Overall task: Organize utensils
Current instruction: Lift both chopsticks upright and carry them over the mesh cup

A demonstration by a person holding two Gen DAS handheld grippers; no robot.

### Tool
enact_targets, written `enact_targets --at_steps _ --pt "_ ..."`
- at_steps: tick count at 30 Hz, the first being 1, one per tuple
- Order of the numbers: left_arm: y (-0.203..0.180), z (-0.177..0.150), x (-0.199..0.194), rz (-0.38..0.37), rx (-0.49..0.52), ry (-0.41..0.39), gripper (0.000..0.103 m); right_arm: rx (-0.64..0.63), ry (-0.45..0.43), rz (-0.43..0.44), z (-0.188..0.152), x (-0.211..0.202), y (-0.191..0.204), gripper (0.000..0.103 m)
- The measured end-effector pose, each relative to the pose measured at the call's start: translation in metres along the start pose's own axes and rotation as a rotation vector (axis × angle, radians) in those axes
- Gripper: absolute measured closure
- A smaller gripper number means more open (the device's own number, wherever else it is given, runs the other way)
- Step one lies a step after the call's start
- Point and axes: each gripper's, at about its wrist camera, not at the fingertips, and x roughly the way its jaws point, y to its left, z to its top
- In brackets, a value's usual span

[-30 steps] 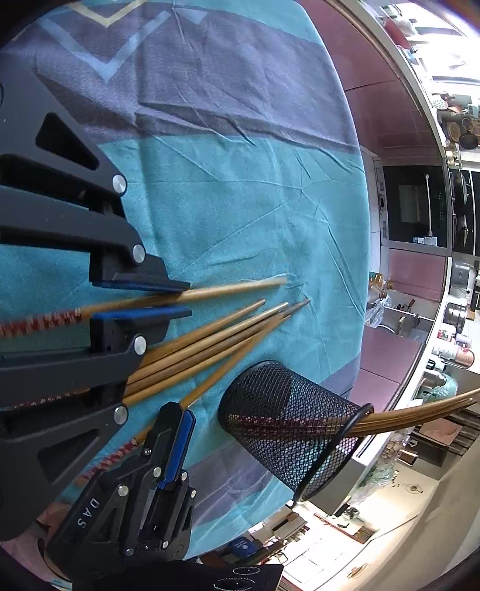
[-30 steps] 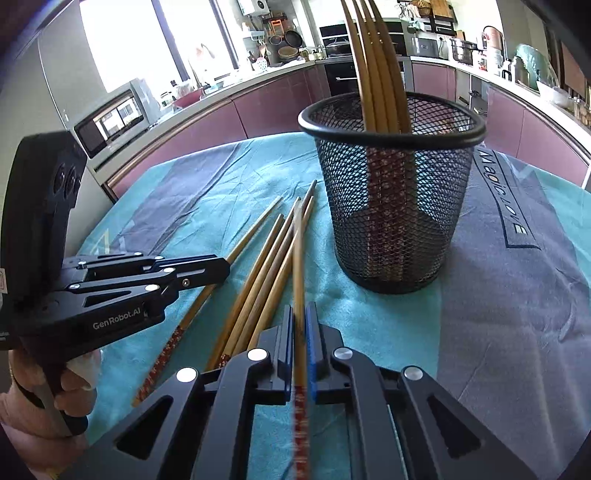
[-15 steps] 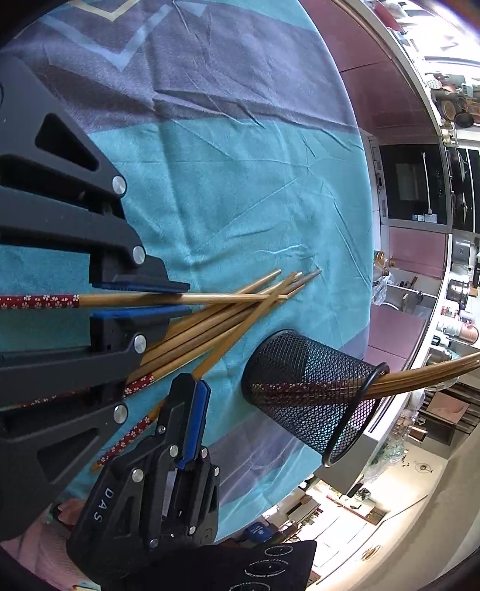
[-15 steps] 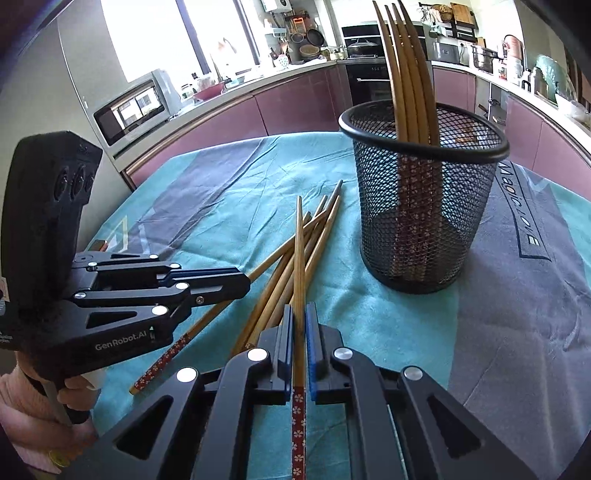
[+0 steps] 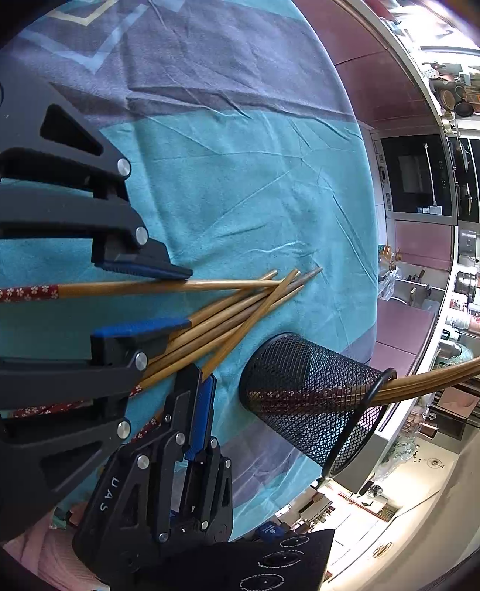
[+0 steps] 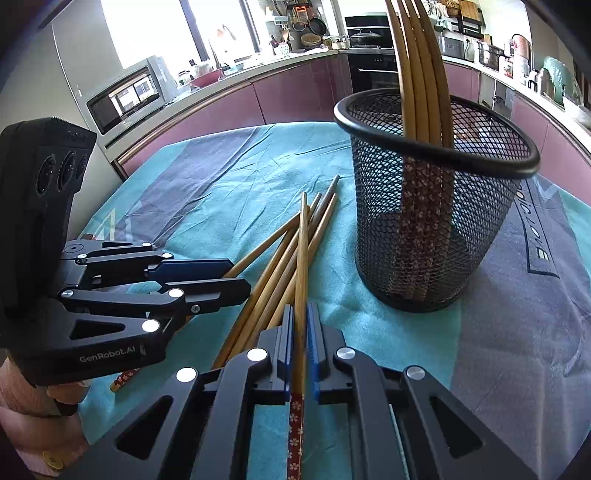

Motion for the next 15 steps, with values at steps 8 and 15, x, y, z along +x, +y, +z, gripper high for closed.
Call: enact_targets --at_steps 8,15 --pt "0.003 0.003 0.002 0.022 -0.005 0.0 0.095 -0.02 -0.009 -0.014 0.003 0.0 0.001 0.097" --pt "0.007 0.0 -0.007 -0.002 -0.025 -0.013 0.096 -0.04 -0.063 -0.004 0.003 -0.019 0.005 0.097"
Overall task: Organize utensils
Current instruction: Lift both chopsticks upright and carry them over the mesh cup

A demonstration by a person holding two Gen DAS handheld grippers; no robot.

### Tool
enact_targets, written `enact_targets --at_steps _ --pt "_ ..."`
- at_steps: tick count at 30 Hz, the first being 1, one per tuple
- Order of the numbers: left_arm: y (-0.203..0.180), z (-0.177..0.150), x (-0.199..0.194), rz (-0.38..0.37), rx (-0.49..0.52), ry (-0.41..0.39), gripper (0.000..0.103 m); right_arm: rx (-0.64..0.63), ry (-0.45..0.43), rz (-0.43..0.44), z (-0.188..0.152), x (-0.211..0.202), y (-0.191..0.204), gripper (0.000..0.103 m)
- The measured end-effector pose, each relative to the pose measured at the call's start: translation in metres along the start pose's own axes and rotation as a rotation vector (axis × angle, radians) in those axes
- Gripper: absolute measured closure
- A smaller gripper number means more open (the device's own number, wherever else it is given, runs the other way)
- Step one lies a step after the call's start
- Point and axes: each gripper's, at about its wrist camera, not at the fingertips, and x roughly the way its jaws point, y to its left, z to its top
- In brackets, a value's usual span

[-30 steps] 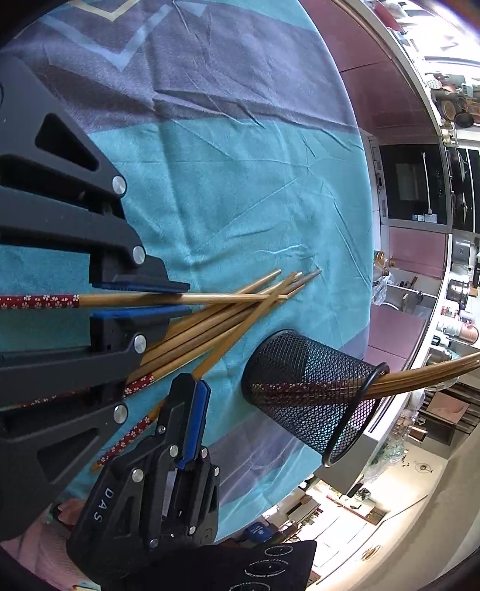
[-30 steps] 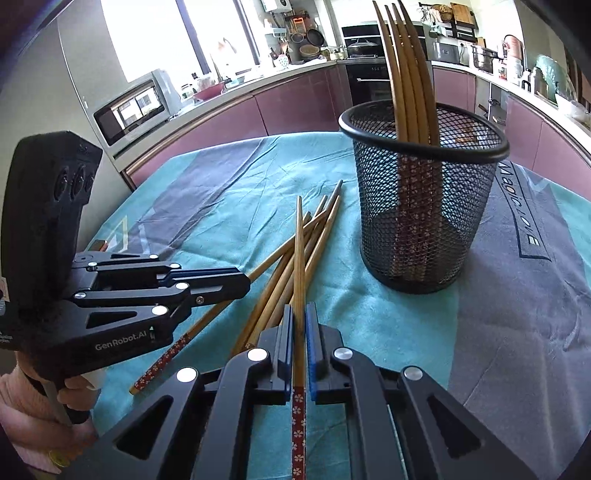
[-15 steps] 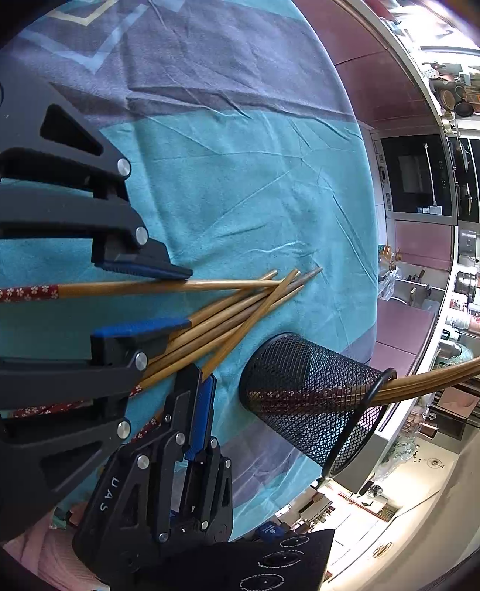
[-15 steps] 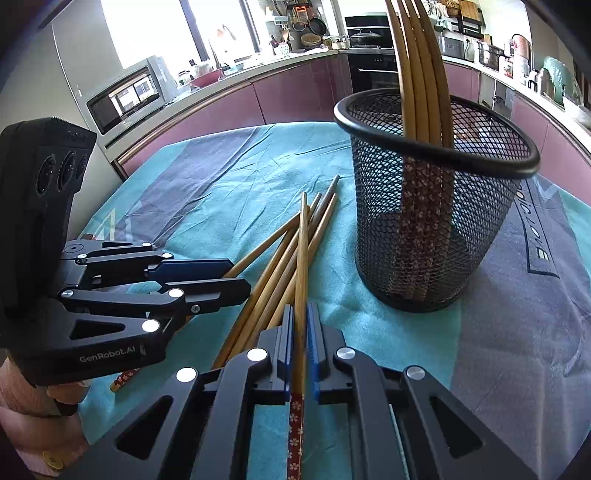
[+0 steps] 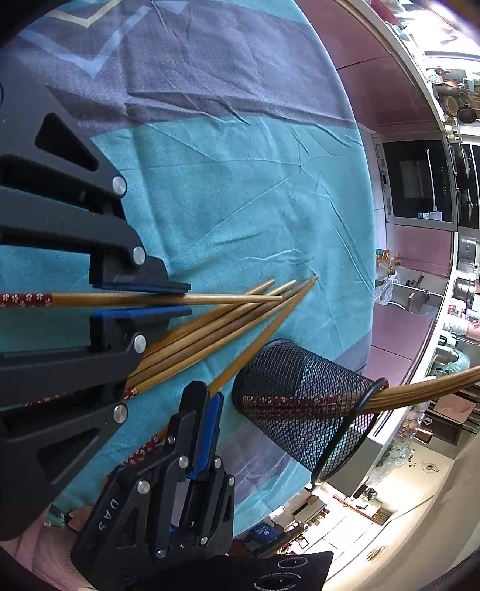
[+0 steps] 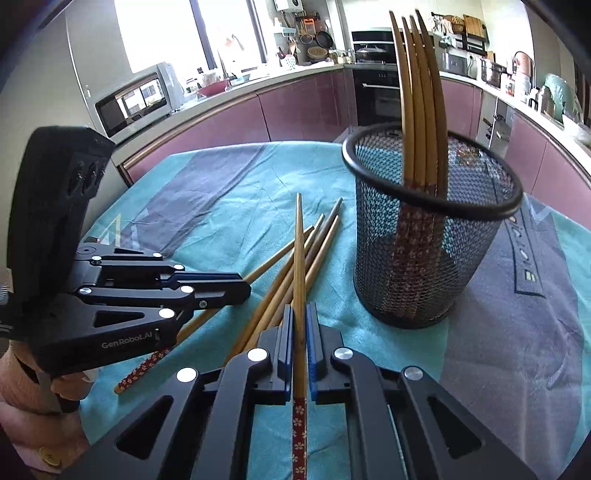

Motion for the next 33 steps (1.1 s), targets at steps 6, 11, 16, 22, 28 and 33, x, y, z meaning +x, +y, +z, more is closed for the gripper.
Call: enact_targets --at_steps 6,11,16,22,28,33 --pt "-0.002 0.002 -0.025 -0.038 0.011 -0.05 0.096 -0.021 -0.071 0.005 0.006 -0.029 0.002 0.097" --pt "-0.003 0.008 -0.054 -0.1 0.011 -0.103 0.096 -0.011 -0.132 0.016 0.014 -0.05 -0.003 0.097" --pt "-0.008 0.013 -0.083 -0.152 0.03 -0.16 0.096 -0.003 -0.17 0.01 0.017 -0.064 -0.01 0.097" --pt "-0.017 0.019 -0.107 -0.188 0.049 -0.205 0.096 0.001 -0.211 0.004 0.018 -0.081 -0.014 0.097" --pt "-0.021 0.026 -0.128 -0.232 0.044 -0.252 0.096 0.011 -0.259 -0.001 0.023 -0.099 -0.022 0.097" --pt "-0.021 0.037 -0.143 -0.248 0.032 -0.304 0.096 0.014 -0.304 -0.013 0.032 -0.113 -0.029 0.097"
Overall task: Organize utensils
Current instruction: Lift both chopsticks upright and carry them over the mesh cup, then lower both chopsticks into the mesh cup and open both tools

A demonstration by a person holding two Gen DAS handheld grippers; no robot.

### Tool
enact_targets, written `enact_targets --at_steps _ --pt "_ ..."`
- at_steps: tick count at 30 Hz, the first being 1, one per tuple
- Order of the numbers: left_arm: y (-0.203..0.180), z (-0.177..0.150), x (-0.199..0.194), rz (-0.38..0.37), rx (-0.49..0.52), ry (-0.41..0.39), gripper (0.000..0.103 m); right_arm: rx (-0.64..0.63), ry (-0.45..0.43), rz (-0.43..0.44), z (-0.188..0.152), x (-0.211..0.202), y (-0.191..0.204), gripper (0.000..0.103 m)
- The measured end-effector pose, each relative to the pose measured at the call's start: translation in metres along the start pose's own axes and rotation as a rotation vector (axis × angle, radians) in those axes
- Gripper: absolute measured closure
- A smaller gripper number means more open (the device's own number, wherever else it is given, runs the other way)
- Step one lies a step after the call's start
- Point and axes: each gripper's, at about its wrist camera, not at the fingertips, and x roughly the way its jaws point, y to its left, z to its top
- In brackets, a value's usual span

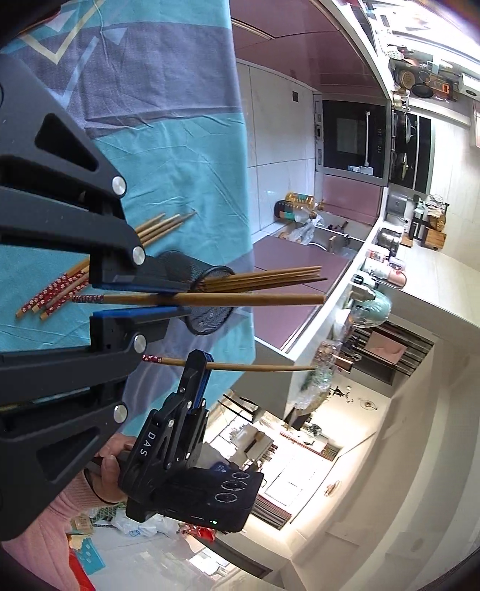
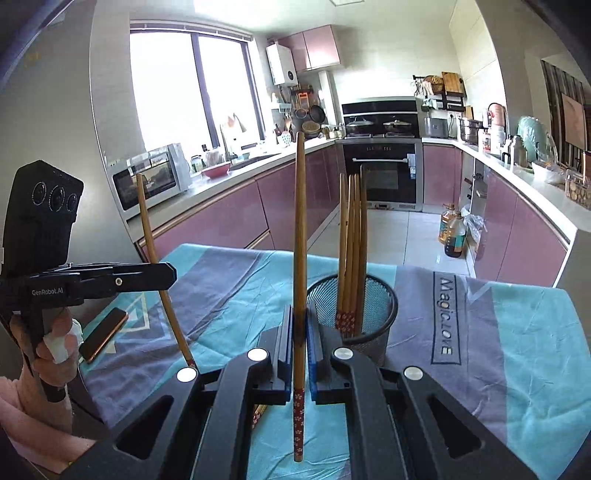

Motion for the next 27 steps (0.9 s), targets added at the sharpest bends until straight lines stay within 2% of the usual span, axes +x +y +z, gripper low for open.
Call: enact_targets --at_steps 16,23,27 --pt "-0.013 0.075 0.013 0.003 0.017 -0.13 0.096 -0.027 -0.149 -0.046 0.06 -0.005 -0.005 0.097" --pt "-0.015 0.088 0.027 0.023 0.019 -0.149 0.096 -0.013 -0.175 -0.067 0.071 0.007 -0.017 0.097" --pt "-0.018 0.088 0.038 0.052 0.043 -0.13 0.096 -0.017 -0.178 -0.09 0.07 0.017 -0.019 0.097"
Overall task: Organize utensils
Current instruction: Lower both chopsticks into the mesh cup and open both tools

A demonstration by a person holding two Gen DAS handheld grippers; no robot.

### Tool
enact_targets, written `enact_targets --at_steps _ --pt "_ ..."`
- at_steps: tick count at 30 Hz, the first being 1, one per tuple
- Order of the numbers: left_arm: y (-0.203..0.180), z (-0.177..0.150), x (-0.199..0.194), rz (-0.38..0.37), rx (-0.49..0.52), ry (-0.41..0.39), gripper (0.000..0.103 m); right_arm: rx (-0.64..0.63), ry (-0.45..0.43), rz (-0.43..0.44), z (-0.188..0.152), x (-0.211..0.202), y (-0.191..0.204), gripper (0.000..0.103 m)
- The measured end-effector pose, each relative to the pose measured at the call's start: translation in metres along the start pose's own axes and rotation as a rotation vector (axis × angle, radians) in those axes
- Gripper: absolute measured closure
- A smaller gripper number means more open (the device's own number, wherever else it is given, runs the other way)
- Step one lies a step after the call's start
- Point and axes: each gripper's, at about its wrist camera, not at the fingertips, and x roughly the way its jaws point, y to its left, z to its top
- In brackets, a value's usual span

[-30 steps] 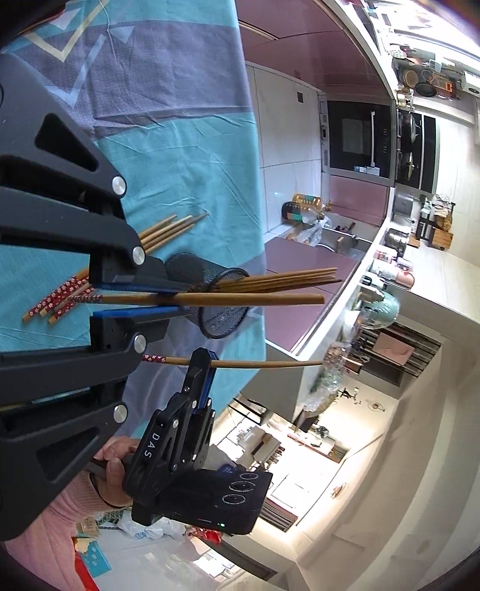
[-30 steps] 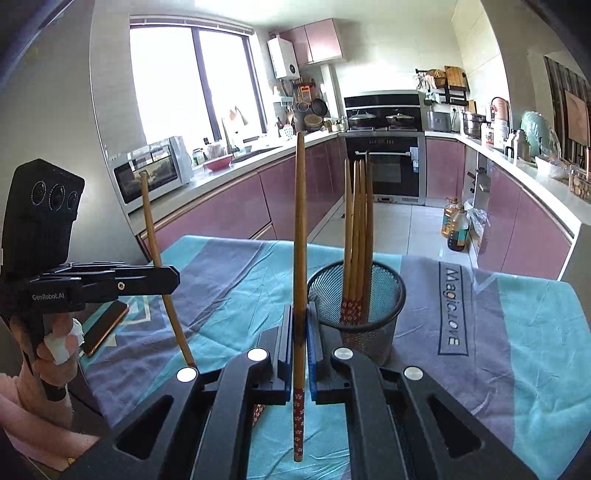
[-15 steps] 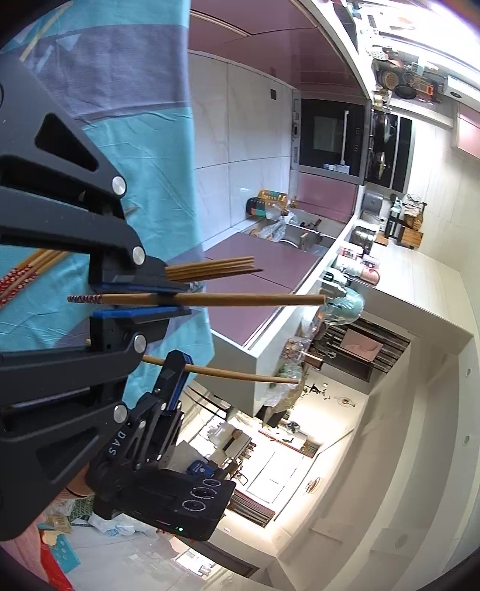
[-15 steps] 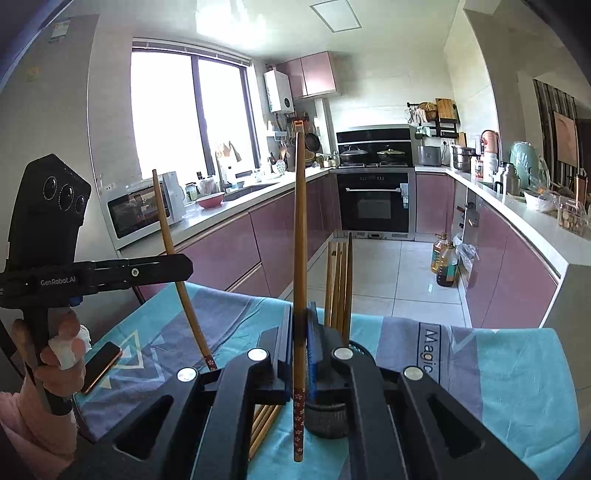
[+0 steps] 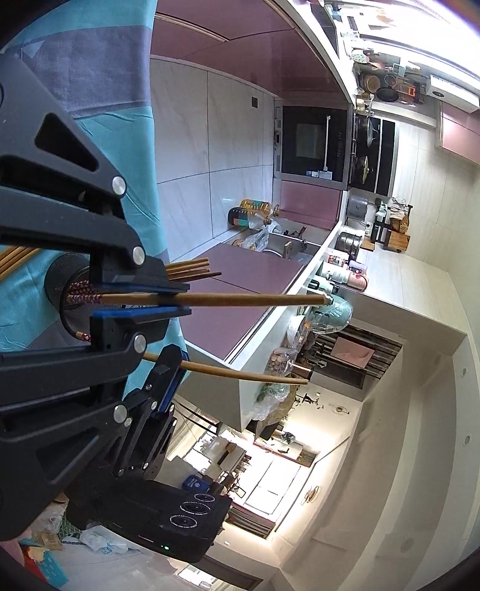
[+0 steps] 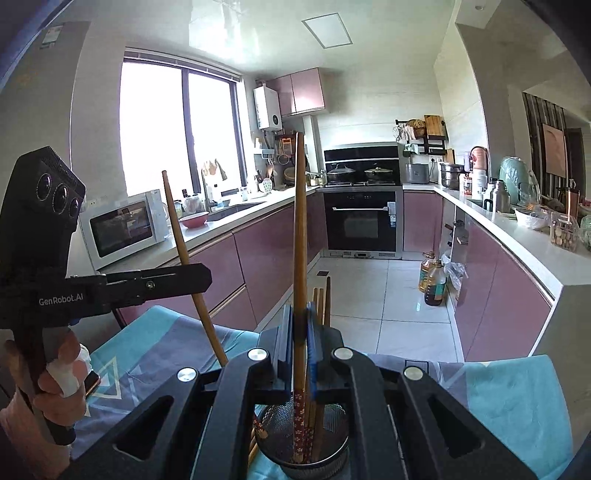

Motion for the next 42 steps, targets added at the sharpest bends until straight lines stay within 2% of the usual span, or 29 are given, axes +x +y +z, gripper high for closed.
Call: enact_targets --at_steps 13,22,30,37,40,42 --pt "-0.007 -0.027 0.048 0.04 0.084 0.177 0.096 0.009 0.105 -0.037 -0.026 0.031 -0.009 0.097" --pt "0.006 -0.029 0.078 0.047 0.061 0.276 0.096 0.006 0.233 -0.037 -0.041 0.049 -0.007 0.097" --pt "0.015 -0.023 0.099 0.058 0.038 0.296 0.094 0.06 0.307 -0.031 -0.043 0.064 -0.015 0.097" --pt "0.022 -0.026 0.106 0.082 0.012 0.289 0.078 0.1 0.297 -0.049 -0.043 0.065 -0.021 0.093" --pt "0.024 -0.03 0.1 0.096 0.018 0.27 0.074 0.107 0.284 -0.048 -0.045 0.062 -0.023 0.091" --pt "0.022 -0.031 0.092 0.106 0.026 0.242 0.069 0.111 0.272 -0.045 -0.045 0.058 -0.023 0.09"
